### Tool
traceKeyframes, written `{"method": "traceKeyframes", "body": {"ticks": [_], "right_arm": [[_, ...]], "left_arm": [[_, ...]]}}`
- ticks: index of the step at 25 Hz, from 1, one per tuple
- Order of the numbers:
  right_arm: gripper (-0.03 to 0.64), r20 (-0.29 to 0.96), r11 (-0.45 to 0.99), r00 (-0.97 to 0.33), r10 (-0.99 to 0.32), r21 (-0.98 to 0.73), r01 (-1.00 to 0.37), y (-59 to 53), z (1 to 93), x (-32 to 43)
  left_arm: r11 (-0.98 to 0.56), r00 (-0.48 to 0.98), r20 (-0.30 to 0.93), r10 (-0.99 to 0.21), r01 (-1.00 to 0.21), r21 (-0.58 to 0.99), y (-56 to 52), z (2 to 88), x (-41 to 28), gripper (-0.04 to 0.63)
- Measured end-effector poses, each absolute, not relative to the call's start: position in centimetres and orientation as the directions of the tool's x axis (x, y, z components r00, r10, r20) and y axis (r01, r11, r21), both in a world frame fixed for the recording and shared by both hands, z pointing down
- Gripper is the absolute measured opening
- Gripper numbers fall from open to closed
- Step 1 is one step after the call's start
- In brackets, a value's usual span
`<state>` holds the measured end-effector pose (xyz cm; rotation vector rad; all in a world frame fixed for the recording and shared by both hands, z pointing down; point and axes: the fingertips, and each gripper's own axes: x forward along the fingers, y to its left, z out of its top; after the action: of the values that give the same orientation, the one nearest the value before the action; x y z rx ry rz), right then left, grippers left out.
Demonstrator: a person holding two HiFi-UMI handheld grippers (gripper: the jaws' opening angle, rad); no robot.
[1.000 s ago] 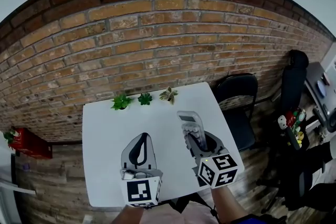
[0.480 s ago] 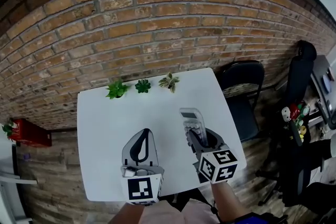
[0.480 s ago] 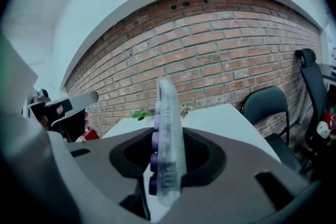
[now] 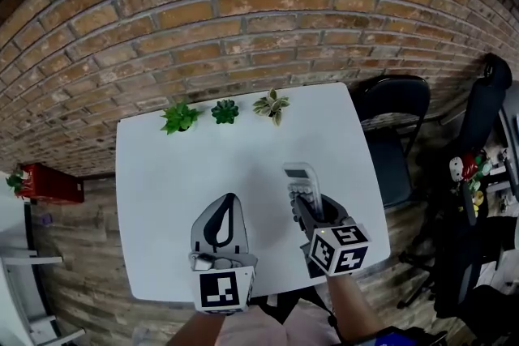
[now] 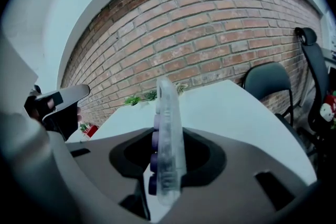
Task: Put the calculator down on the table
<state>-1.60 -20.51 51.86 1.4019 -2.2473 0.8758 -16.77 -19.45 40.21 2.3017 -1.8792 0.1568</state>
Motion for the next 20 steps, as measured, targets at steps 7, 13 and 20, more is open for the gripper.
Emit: {"method": "traceKeyframes", "body": {"ticks": [7,13,20], "right_arm": [[0.135,0.627,0.286,-0.452,-0.635,-0.353,-0.891,-21.2,55.0,-1.6],[0.137,0.647,0.245,-0.456,-0.611,-0.393,-0.886,-21.4,57.0,-1.6],[0.137,0.661,0.200,-0.457,-0.595,-0.428,-0.881,-21.8,58.2,-1.7]], "left_arm": [[-0.180,0.192,0.253,-0.948,-0.981,0.068,-20.8,42.9,-16.8,0.012],[-0.182,0.196,0.285,-0.938,-0.981,0.073,-21.4,44.5,-16.7,0.012],[-0.192,0.192,0.323,-0.927,-0.981,0.031,-21.8,45.9,-17.6,0.012]]}}
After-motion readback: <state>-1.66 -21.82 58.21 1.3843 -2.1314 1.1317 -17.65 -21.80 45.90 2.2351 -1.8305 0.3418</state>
